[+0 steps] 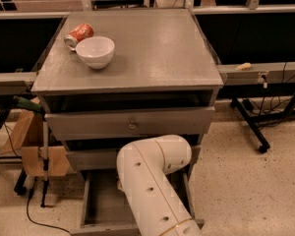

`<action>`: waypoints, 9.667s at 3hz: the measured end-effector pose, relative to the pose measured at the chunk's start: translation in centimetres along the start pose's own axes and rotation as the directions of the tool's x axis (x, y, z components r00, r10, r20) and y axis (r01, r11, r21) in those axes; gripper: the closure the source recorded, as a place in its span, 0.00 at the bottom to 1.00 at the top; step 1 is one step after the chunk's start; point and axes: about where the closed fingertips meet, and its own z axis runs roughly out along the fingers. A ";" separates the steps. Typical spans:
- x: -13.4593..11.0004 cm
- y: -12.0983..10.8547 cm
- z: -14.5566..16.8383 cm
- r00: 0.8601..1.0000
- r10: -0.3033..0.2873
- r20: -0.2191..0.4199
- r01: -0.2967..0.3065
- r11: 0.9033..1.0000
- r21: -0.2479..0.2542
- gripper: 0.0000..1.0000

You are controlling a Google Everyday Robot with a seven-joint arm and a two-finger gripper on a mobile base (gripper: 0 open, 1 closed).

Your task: Pick blue plastic bottle from bottom drawer and place on counter

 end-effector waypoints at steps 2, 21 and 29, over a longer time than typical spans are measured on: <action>0.7 0.8 -0.4 0.999 -0.002 -0.038 -0.003 0.993 -0.115 0.39; -1.7 2.5 1.7 0.754 -0.505 0.419 0.579 0.813 -0.062 0.00; 1.2 -2.5 -7.2 0.746 -0.626 0.225 0.640 0.769 0.019 1.00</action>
Offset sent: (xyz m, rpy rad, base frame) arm -0.0180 0.0066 0.0096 0.1650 0.0695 0.1017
